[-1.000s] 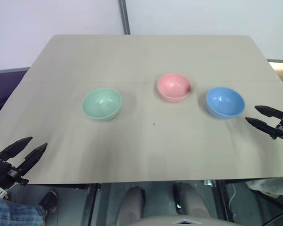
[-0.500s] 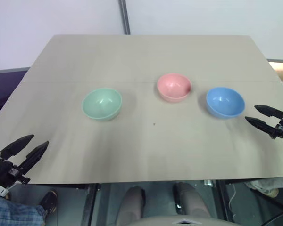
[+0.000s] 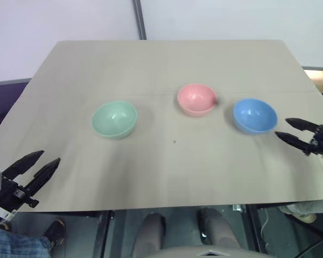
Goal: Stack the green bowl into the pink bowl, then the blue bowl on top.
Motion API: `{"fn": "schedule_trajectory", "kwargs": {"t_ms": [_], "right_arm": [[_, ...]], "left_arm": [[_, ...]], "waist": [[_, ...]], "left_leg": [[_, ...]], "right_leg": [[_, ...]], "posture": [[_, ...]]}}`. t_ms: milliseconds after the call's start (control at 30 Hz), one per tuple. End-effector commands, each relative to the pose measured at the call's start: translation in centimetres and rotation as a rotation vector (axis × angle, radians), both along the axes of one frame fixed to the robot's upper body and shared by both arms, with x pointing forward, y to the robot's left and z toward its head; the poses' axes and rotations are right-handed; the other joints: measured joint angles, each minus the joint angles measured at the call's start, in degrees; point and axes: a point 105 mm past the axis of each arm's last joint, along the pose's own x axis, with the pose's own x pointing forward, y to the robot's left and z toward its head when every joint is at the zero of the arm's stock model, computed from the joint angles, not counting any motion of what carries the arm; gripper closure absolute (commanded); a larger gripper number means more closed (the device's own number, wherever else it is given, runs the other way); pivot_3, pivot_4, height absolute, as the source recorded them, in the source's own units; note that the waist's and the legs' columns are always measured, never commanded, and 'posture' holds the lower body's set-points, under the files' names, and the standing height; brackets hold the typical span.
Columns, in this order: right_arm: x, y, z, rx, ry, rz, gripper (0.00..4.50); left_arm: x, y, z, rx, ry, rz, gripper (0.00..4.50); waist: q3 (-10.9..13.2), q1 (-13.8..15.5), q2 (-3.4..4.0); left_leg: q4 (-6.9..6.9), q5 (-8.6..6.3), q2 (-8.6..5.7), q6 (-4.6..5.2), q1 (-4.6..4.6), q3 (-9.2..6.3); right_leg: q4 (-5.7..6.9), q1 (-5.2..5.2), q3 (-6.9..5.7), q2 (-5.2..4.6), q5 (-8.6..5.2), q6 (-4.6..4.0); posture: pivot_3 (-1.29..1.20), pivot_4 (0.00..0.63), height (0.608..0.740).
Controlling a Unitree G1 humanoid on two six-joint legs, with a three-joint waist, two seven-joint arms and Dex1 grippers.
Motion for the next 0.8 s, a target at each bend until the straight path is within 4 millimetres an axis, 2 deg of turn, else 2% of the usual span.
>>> {"fn": "schedule_trajectory", "kwargs": {"t_ms": [33, 300, 367, 533, 667, 800], "right_arm": [[1.7, 3.8, 2.6, -0.049, -0.047, 0.065, 1.19], [4.3, 12.8, 4.0, -0.093, -0.03, 0.202, 1.19], [4.6, 14.3, 4.0, -0.105, -0.017, 0.217, 1.19], [5.3, 18.8, 3.4, -0.285, -0.079, 0.285, 1.19], [6.5, 20.8, 2.9, -0.41, -0.123, 0.285, 1.19], [9.0, 21.3, 1.3, -0.519, -0.077, 0.173, 1.19]], "left_arm": [[-0.7, -1.6, 1.3, -0.034, -0.024, -0.105, 2.26], [-0.1, -3.2, 1.9, -0.042, 0.003, -0.227, 2.26], [0.1, -3.3, 1.9, -0.035, 0.01, -0.242, 2.26], [0.7, -3.5, 2.1, -0.054, -0.008, -0.288, 2.26], [1.4, -3.6, 1.9, -0.047, -0.009, -0.303, 2.26], [1.8, -3.7, 1.7, -0.044, -0.012, -0.313, 2.26]], "waist": [[0.0, -0.63, 0.0], [0.0, -0.46, -0.02], [0.0, -0.48, -0.02], [0.0, -0.26, -0.02], [0.0, -0.4, -0.01], [0.0, -0.36, -0.02]], "left_leg": [[0.02, 0.0, 0.01, 0.0, 0.01, 0.03], [0.01, 0.0, 0.0, 0.0, -0.12, -0.07], [0.0, 0.0, 0.0, 0.0, -0.15, -0.07], [-0.03, 0.0, 0.0, 0.0, -0.22, -0.11], [-0.05, 0.0, 0.0, 0.0, -0.23, -0.09], [-0.05, 0.0, 0.0, -0.01, -0.28, -0.13]], "right_leg": [[0.03, -0.02, 0.02, 0.0, 0.0, 0.0], [-0.01, -0.11, -0.03, 0.01, 0.05, 0.05], [0.0, -0.15, -0.03, 0.01, 0.06, 0.06], [-0.05, -0.21, -0.09, 0.0, 0.12, 0.14], [-0.03, -0.26, -0.08, 0.0, 0.13, 0.14], [-0.06, -0.27, -0.13, -0.02, 0.13, 0.14]], "posture": [[0.0, 0.15, 0.74], [0.0, 0.15, 0.74], [0.0, 0.15, 0.74], [0.0, 0.15, 0.74], [0.0, 0.15, 0.74], [0.0, 0.15, 0.74]]}}
